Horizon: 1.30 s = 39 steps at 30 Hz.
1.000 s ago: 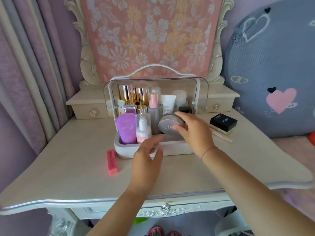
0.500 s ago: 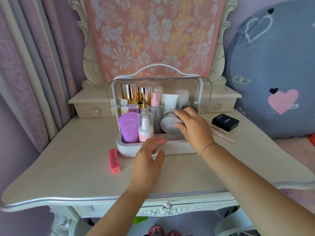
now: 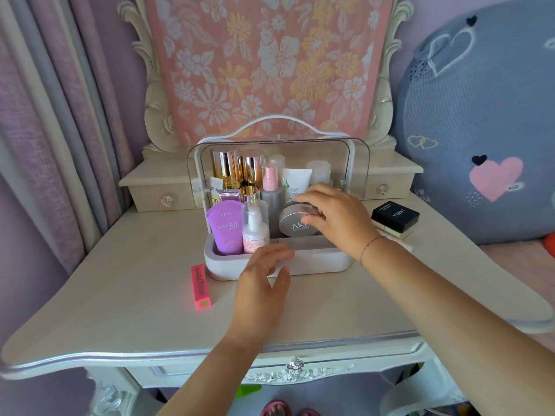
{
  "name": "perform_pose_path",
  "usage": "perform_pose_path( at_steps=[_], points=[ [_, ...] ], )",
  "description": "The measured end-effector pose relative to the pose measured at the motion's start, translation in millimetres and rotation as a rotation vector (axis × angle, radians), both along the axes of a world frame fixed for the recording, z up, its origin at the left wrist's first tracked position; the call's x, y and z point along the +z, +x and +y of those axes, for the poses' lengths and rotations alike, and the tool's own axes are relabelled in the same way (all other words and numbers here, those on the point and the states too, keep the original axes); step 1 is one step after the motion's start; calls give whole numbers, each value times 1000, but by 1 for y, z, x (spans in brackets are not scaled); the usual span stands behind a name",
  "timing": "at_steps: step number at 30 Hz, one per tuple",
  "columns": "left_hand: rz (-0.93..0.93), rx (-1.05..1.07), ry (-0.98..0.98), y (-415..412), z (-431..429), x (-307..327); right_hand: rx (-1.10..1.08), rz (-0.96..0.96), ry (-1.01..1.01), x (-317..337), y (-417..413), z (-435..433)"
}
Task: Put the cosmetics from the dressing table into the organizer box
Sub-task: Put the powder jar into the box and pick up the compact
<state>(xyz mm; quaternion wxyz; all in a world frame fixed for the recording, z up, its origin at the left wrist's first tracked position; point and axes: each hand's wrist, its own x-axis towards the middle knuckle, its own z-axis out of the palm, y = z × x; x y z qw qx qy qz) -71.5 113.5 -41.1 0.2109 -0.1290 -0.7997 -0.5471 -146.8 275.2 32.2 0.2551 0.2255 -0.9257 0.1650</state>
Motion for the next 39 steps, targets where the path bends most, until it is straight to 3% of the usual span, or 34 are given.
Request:
perform_pose_path(
  at_steps=[7,30,39],
  points=[
    [-3,7,-10,0,-1,-1,-70,-63,75,2,-8,-2],
    [-11,8,-9,0,0,1,-101,-129,-32,-3,-7,-7],
    [-14,17,-6,0,0,0,-106,-144,71,4,-8,-11]
  ],
)
